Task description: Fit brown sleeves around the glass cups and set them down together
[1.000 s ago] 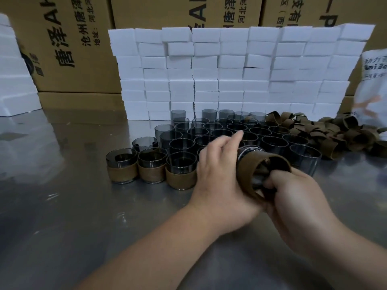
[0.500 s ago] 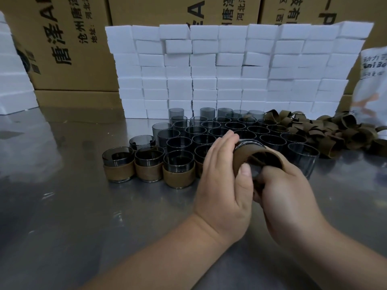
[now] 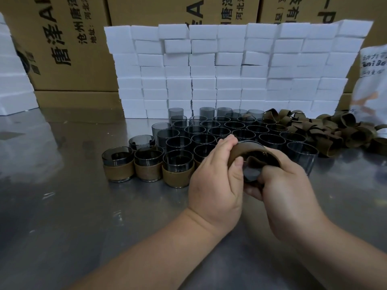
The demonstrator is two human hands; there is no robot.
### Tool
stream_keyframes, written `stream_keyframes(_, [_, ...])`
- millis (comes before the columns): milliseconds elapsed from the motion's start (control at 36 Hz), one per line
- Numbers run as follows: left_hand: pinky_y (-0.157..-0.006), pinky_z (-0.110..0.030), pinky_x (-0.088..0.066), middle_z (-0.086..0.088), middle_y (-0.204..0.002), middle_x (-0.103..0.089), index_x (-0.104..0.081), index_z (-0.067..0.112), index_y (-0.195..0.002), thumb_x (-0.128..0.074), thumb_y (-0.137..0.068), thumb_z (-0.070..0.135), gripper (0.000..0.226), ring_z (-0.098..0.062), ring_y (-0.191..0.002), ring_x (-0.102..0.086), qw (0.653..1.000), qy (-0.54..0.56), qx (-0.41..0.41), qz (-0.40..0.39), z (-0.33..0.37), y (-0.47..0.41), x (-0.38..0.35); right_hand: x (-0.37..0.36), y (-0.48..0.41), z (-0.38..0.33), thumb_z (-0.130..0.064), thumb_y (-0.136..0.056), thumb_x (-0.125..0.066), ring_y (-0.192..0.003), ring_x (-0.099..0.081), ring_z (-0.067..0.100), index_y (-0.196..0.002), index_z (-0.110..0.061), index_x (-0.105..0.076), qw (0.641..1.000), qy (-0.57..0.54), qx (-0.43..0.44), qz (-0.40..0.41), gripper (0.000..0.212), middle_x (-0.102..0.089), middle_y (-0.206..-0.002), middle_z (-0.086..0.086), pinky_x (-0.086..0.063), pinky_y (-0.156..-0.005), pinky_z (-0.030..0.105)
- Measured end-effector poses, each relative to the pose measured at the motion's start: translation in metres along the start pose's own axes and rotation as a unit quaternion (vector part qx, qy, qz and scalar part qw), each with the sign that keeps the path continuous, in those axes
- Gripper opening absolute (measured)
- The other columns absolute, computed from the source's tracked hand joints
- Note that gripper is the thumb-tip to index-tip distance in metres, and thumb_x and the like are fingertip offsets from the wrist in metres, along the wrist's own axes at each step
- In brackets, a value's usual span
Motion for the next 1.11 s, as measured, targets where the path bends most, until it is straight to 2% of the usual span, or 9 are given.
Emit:
stream_keyframes(250, [-0.089,-0.026,-0.044,-0.007,-0.112,-0.067,-0.061,0.003,-0.119,-0.033,-0.090,0.034,0.051,-0.021,-0.104,-0.062,1.000,-0.004,0.014,0.013,-0.003,-0.003,0.004,0.003,-0.002,0.003,0.014,-0.080,-0.035,-0.063,-0.068,0.005,-0.084,-0.021,-0.067,1.000,-0.017,-0.015,-0.004,0.047,-0.071,-0.066,-0.006,-0.052,-0.050,0.019])
stream_keyframes(417, [-0.089,-0.024,-0.044,-0.009,-0.109,-0.068,-0.065,0.002,-0.113,-0.036,-0.088,0.033,0.049,-0.022,-0.102,-0.063,0.999,-0.012,0.017,0.033,-0.003,-0.005,0.007,0.005,-0.003,0.005,0.015,-0.079,-0.035,-0.061,-0.067,0.006,-0.081,-0.020,-0.065,1.000,-0.005,-0.011,-0.002,0.046,-0.070,-0.065,-0.004,-0.054,-0.052,0.021])
stream_keyframes(583, [-0.091,-0.019,-0.044,-0.007,-0.110,-0.068,-0.066,0.004,-0.112,-0.037,-0.087,0.034,0.048,-0.011,-0.103,-0.058,0.999,0.005,0.016,0.043,-0.004,-0.006,0.008,0.007,-0.006,0.005,0.016,-0.078,-0.036,-0.061,-0.068,0.007,-0.083,-0.018,-0.065,1.000,0.002,-0.008,0.000,0.045,-0.070,-0.065,-0.004,-0.054,-0.051,0.022])
stream_keyframes(750, [-0.092,-0.008,-0.040,0.010,-0.108,-0.060,-0.065,0.007,-0.114,-0.040,-0.086,0.037,0.048,-0.001,-0.107,-0.054,0.998,0.045,0.025,0.045,-0.009,-0.009,0.009,0.009,-0.008,0.007,0.012,-0.076,-0.041,-0.066,-0.067,0.009,-0.077,-0.023,-0.067,0.999,0.038,-0.001,0.007,0.044,-0.069,-0.069,-0.004,-0.060,-0.066,0.040])
stream_keyframes(833, [-0.091,-0.010,-0.041,0.020,-0.105,-0.059,-0.063,0.022,-0.114,-0.043,-0.082,0.045,0.044,0.004,-0.104,-0.056,0.993,0.095,0.051,0.043,-0.013,-0.010,0.008,0.013,-0.009,0.006,0.004,-0.069,-0.049,-0.069,-0.065,0.014,-0.076,-0.027,-0.068,0.998,0.063,0.011,0.016,0.038,-0.067,-0.067,-0.005,-0.059,-0.069,0.041])
stream_keyframes(917, [-0.092,-0.017,-0.045,0.020,-0.102,-0.063,-0.059,0.037,-0.105,-0.044,-0.081,0.050,0.031,0.003,-0.102,-0.060,0.988,0.130,0.069,0.050,-0.015,-0.011,0.011,0.014,-0.009,0.006,-0.004,-0.058,-0.051,-0.069,-0.063,0.017,-0.072,-0.031,-0.068,0.998,0.064,0.018,0.014,0.035,-0.065,-0.062,-0.005,-0.057,-0.065,0.035])
stream_keyframes(1000, [-0.095,-0.014,-0.041,0.019,-0.108,-0.058,-0.060,0.028,-0.107,-0.040,-0.087,0.045,0.033,0.000,-0.108,-0.056,0.995,0.084,0.032,0.043,-0.010,-0.011,0.013,0.012,-0.006,0.005,-0.009,-0.049,-0.048,-0.062,-0.061,0.007,-0.071,-0.037,-0.067,0.997,0.068,0.023,0.001,0.040,-0.066,-0.065,-0.012,-0.053,-0.065,0.036])
stream_keyframes(1056, [-0.100,-0.011,-0.034,0.014,-0.119,-0.055,-0.056,0.028,-0.113,-0.035,-0.089,0.046,0.037,-0.002,-0.117,-0.050,0.996,0.070,0.029,0.037,-0.012,-0.011,0.014,0.009,-0.004,0.002,-0.010,-0.052,-0.050,-0.062,-0.061,0.005,-0.083,-0.033,-0.066,0.997,0.068,0.036,-0.014,0.042,-0.069,-0.075,-0.013,-0.051,-0.064,0.034])
stream_keyframes(1111, [-0.104,-0.015,-0.029,0.005,-0.129,-0.051,-0.053,0.023,-0.123,-0.029,-0.089,0.057,0.053,-0.009,-0.125,-0.045,0.998,0.040,0.025,0.032,-0.013,-0.013,0.016,0.007,-0.003,-0.001,-0.011,-0.054,-0.051,-0.063,-0.060,0.007,-0.094,-0.030,-0.065,0.996,0.058,0.060,-0.021,0.047,-0.070,-0.087,-0.012,-0.049,-0.063,0.031])
Point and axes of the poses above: each hand's wrist, its own y-axis away from the middle knuckle, its own x-axis out of the back of the hand, z = x × y, the point moved 5 cm from there along -y, towards the middle knuckle
